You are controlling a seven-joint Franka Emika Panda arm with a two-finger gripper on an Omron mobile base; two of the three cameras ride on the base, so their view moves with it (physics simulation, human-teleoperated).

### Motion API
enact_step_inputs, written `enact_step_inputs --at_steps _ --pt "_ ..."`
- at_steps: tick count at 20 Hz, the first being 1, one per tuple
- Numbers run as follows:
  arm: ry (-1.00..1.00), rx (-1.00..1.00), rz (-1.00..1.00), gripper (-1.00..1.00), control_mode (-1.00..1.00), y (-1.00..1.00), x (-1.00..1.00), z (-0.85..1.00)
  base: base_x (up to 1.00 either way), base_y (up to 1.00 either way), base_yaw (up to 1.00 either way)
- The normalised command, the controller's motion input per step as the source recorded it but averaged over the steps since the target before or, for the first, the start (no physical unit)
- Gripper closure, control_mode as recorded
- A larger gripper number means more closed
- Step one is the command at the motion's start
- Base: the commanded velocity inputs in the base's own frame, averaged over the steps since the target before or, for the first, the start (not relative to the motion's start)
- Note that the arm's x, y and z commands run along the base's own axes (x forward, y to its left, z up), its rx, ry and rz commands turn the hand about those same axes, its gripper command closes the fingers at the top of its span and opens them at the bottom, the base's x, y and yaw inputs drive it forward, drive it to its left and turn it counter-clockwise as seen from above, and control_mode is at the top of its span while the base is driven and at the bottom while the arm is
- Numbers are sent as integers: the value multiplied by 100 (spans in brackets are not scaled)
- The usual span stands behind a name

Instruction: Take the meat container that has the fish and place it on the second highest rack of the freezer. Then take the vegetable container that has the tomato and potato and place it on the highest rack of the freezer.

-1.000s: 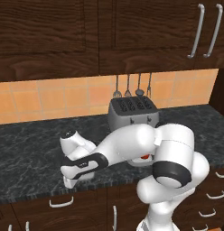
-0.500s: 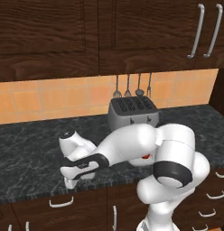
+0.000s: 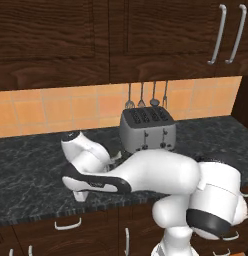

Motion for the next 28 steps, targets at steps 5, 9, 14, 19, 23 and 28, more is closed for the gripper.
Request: enact_step_inputs --at_steps 5,9,14,19,23,28 --pt "-4 0 4 100 -100 -83 -1 49 0 0 0" --pt "0 0 1 100 -100 -79 0 52 0 0 0" --pt "0 0 1 100 -100 -83 -1 48 0 0 0" --pt "0 0 3 100 -100 -92 0 37 0 0 0" --pt "0 -1 3 100 -100 -85 -4 34 0 0 0" --pt "0 -3 2 100 -100 -79 -7 28 0 0 0"
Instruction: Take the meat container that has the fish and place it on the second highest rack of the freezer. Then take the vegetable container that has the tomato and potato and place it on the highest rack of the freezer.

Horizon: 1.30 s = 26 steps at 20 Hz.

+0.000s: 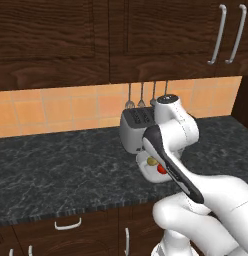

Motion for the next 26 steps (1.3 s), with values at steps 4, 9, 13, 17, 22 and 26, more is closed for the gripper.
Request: enact_step_inputs --at_steps 4,9,13,17,22,26 --pt "0 0 0 100 -100 -90 -7 28 0 0 0" --pt "0 0 0 100 -100 -69 -57 21 0 0 0" --pt "0 0 0 100 -100 -10 -29 46 0 0 0" --pt "0 0 0 100 -100 -2 -11 47 0 0 0" --pt "0 0 1 100 -100 -1 -6 33 0 0 0" --pt "0 0 0 100 -100 0 -8 15 0 0 0"
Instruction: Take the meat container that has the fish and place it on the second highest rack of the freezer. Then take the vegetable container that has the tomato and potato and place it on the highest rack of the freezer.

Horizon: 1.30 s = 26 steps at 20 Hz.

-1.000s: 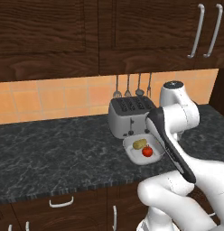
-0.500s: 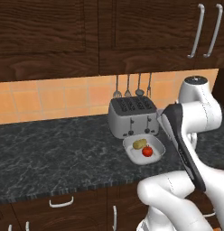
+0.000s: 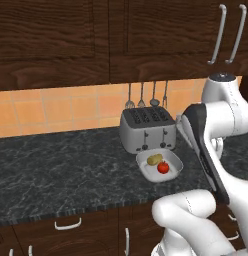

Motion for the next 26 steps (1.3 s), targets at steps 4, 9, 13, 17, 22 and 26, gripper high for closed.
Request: enact_step_inputs --at_steps 4,9,13,17,22,26 --pt "0 2 1 100 -100 -6 -1 1 0 0 0" --pt "-4 7 3 100 -100 -19 -1 0 0 0 0" --pt "-1 0 0 100 -100 19 0 0 0 0 0" --pt "0 0 0 100 -100 40 0 0 0 0 0" --pt "0 0 0 100 100 7 0 0 -31 6 -1" --pt "0 0 0 100 100 0 0 0 -42 96 0"
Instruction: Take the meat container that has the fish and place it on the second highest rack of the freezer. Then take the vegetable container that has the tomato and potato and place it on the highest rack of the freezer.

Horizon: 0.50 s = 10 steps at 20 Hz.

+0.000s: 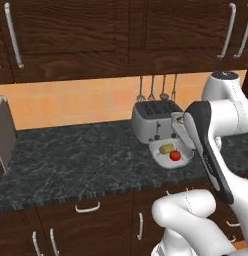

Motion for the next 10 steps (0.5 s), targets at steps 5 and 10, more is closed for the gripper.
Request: enact_step_inputs --at_steps 5,10 --pt "0 0 0 100 100 0 0 0 -2 100 -5" --pt "0 0 0 100 100 0 0 0 0 100 -11"
